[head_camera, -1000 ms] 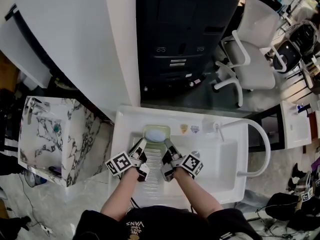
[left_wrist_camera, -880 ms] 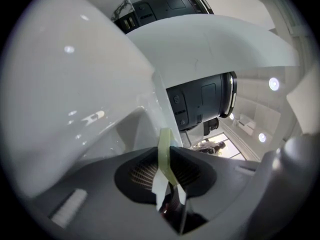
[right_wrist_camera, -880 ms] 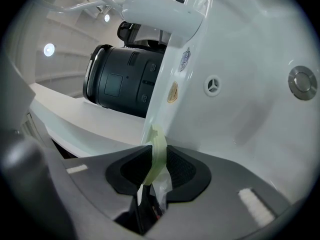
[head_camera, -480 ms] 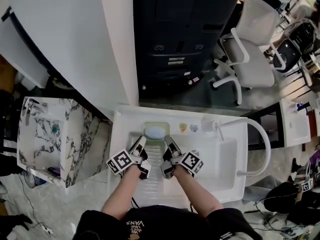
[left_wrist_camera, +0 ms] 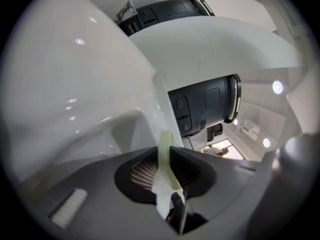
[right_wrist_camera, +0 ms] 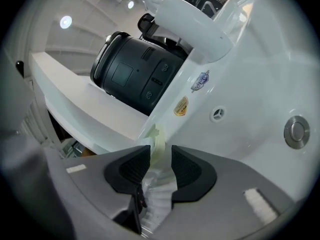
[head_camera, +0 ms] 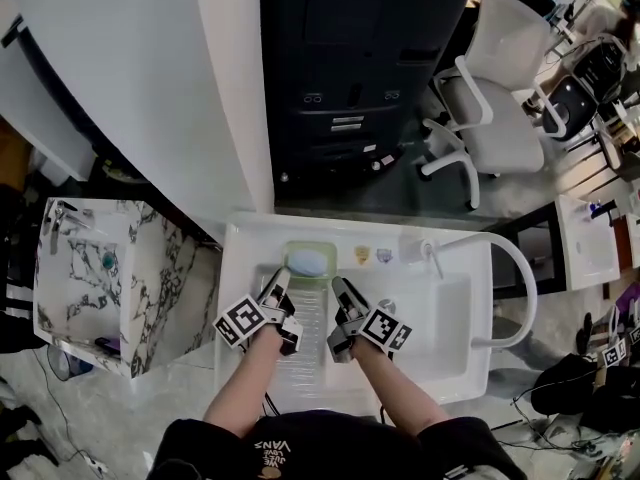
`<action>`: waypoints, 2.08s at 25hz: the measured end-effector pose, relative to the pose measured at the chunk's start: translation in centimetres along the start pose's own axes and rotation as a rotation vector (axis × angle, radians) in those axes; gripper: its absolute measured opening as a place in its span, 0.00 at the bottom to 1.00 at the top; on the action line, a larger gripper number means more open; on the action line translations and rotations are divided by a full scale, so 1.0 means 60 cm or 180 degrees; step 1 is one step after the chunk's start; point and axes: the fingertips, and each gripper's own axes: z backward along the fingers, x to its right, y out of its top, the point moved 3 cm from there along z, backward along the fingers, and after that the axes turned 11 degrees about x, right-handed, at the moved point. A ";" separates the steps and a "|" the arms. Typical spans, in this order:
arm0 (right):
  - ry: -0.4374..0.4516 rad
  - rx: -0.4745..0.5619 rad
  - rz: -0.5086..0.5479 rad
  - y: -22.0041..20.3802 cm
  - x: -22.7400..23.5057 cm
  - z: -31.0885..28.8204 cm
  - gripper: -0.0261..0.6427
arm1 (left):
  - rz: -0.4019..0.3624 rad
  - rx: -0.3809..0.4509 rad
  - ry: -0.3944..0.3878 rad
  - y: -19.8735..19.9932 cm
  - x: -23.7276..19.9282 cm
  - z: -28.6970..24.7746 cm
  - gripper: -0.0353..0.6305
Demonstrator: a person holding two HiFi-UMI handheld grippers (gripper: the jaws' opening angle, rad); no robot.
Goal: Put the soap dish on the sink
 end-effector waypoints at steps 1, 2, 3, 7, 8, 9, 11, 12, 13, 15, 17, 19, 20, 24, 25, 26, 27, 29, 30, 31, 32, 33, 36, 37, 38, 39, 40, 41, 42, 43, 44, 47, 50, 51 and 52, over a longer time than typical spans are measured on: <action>0.0012 -0.0025 0.0077 0.000 -0.003 0.002 0.20 | 0.0002 0.0006 -0.0001 0.000 0.001 -0.001 0.24; 0.0030 -0.0048 0.0137 -0.001 -0.006 0.005 0.20 | 0.0006 0.0013 -0.0004 0.001 0.002 -0.002 0.24; 0.0051 -0.0069 0.0171 -0.003 -0.010 0.007 0.20 | 0.0014 0.0019 -0.0010 0.001 0.003 -0.002 0.24; 0.0140 -0.0193 0.0223 -0.022 -0.025 0.007 0.20 | 0.0054 0.0036 -0.0042 0.003 0.005 -0.004 0.24; 0.0154 -0.0232 0.0251 -0.028 -0.028 0.005 0.20 | 0.0054 0.0038 -0.0053 0.004 0.005 -0.004 0.24; 0.0162 -0.0270 0.0281 -0.034 -0.030 0.004 0.20 | 0.0051 0.0036 -0.0063 0.005 0.006 -0.005 0.24; 0.0157 -0.0328 0.0345 -0.045 -0.030 0.002 0.20 | 0.0045 0.0019 -0.0074 0.004 0.007 -0.005 0.24; 0.0136 -0.0346 0.0382 -0.048 -0.027 0.002 0.20 | 0.0039 0.0008 -0.0077 0.004 0.006 -0.006 0.24; 0.0110 -0.0357 0.0419 -0.051 -0.023 0.001 0.19 | 0.0030 -0.0002 -0.0080 0.004 0.006 -0.006 0.24; 0.0092 -0.0372 0.0459 -0.055 -0.021 -0.003 0.17 | 0.0007 -0.0016 -0.0105 0.004 0.008 -0.007 0.24; 0.0103 -0.0380 0.0472 -0.058 -0.024 -0.007 0.16 | -0.0009 -0.0017 -0.0173 0.005 0.013 -0.008 0.24; 0.0124 -0.0371 0.0471 -0.059 -0.029 -0.012 0.14 | -0.0014 -0.0004 -0.0237 0.007 0.018 -0.009 0.25; 0.0134 -0.0364 0.0462 -0.059 -0.031 -0.015 0.12 | -0.0014 0.0000 -0.0254 0.008 0.019 -0.009 0.25; 0.0145 -0.0346 0.0426 -0.058 -0.033 -0.023 0.07 | -0.0029 -0.0027 -0.0302 0.006 0.023 -0.008 0.28; 0.0150 -0.0343 0.0404 -0.058 -0.035 -0.025 0.06 | -0.0036 -0.0040 -0.0312 0.005 0.024 -0.008 0.29; 0.0156 -0.0340 0.0369 -0.058 -0.037 -0.027 0.06 | -0.0043 -0.0056 -0.0320 0.004 0.025 -0.007 0.29; 0.0156 -0.0334 0.0328 -0.058 -0.038 -0.028 0.05 | -0.0049 -0.0072 -0.0326 0.004 0.026 -0.005 0.30; 0.0146 -0.0313 0.0263 -0.056 -0.039 -0.031 0.04 | -0.0053 -0.0101 -0.0337 0.003 0.026 -0.002 0.31; 0.0141 -0.0301 0.0241 -0.056 -0.039 -0.032 0.04 | -0.0052 -0.0112 -0.0342 0.002 0.026 -0.001 0.31; 0.0137 -0.0291 0.0223 -0.056 -0.039 -0.034 0.04 | -0.0051 -0.0122 -0.0346 0.002 0.026 0.001 0.31; 0.0133 -0.0285 0.0210 -0.056 -0.040 -0.035 0.04 | -0.0051 -0.0131 -0.0347 0.001 0.026 0.003 0.31; 0.0132 -0.0282 0.0202 -0.056 -0.041 -0.036 0.04 | -0.0054 -0.0139 -0.0346 0.000 0.026 0.005 0.31; 0.0139 -0.0282 0.0183 -0.056 -0.043 -0.040 0.04 | -0.0102 -0.0191 -0.0347 -0.008 0.028 0.013 0.31; 0.0140 -0.0284 0.0177 -0.055 -0.042 -0.040 0.04 | -0.0141 -0.0214 -0.0341 -0.012 0.028 0.015 0.31; 0.0139 -0.0285 0.0172 -0.055 -0.042 -0.041 0.04 | -0.0202 -0.0233 -0.0325 -0.015 0.027 0.018 0.31; 0.0140 -0.0285 0.0169 -0.054 -0.041 -0.042 0.04 | -0.0290 -0.0249 -0.0296 -0.017 0.024 0.019 0.31; 0.0141 -0.0285 0.0168 -0.054 -0.041 -0.042 0.04 | -0.0406 -0.0261 -0.0258 -0.017 0.021 0.020 0.31; 0.0143 -0.0286 0.0171 -0.054 -0.040 -0.043 0.04 | -0.0544 -0.0269 -0.0222 -0.017 0.017 0.021 0.31; 0.0146 -0.0287 0.0178 -0.055 -0.040 -0.044 0.04 | -0.0695 -0.0271 -0.0197 -0.015 0.014 0.021 0.30; 0.0149 -0.0287 0.0185 -0.055 -0.040 -0.044 0.04 | -0.0848 -0.0265 -0.0185 -0.012 0.013 0.020 0.28; 0.0150 -0.0287 0.0190 -0.056 -0.040 -0.045 0.04 | -0.0982 -0.0257 -0.0182 -0.009 0.012 0.020 0.26; 0.0148 -0.0281 0.0191 -0.057 -0.040 -0.046 0.04 | -0.1143 -0.0254 -0.0214 -0.007 0.014 0.017 0.19; 0.0148 -0.0282 0.0185 -0.057 -0.041 -0.048 0.04 | -0.1161 -0.0237 -0.0235 -0.006 0.015 0.012 0.14; 0.0149 -0.0282 0.0185 -0.056 -0.041 -0.048 0.04 | -0.1171 -0.0233 -0.0234 -0.005 0.015 0.010 0.14; 0.0149 -0.0281 0.0184 -0.056 -0.042 -0.049 0.04 | -0.1183 -0.0231 -0.0230 -0.004 0.015 0.008 0.13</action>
